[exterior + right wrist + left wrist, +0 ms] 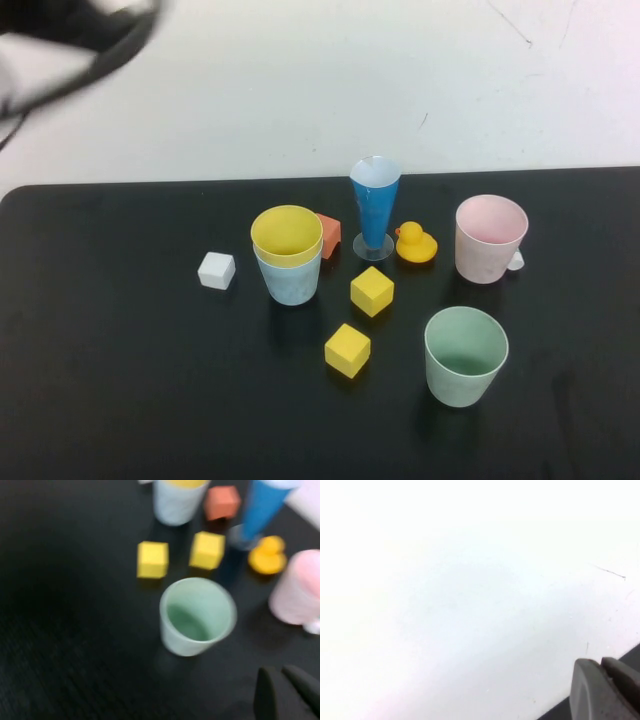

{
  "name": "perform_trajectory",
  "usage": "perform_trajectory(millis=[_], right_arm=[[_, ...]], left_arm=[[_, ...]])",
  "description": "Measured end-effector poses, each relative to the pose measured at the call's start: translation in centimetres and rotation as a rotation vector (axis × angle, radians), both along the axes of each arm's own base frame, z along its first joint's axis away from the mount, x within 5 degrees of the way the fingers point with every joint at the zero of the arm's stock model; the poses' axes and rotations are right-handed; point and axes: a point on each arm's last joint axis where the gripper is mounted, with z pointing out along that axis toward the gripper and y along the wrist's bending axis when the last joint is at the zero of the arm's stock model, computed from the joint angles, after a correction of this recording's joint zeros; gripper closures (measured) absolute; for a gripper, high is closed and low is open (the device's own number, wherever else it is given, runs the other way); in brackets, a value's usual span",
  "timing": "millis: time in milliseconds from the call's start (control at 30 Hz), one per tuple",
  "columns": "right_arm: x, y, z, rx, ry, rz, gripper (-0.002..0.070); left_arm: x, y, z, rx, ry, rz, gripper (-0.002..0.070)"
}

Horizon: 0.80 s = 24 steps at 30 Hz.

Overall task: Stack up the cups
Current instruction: Pick up the green cup

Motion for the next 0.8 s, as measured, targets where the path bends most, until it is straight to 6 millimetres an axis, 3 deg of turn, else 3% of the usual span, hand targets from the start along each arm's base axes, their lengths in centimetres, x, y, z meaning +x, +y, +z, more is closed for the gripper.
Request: perform_trajectory(millis=[167, 300, 567, 800], right_arm=[[3.3, 2.7, -2.2, -0.044, 0.069, 0.116, 0.067], [6.0, 4.6, -3.6, -0.093, 0.057, 0.146, 0.0632], [10.3, 7.0, -7.1, -0.161, 0.126, 0.195, 0.0328], [14.2, 7.8, -12.0, -0.218, 0.194, 0.167, 0.0265]], left_arm=[[-5.3, 1.9, -2.1, -0.01, -0.014, 0.002, 0.0673], [-8.5, 3.0, -6.1, -0.01, 0.035, 0.004, 0.0673], [-13.4, 4.8, -13.7, 0.03, 0.078, 0.006, 0.0673], [-14.9, 5.3, -18.5, 0.038, 0.127, 0.009, 0.0673]])
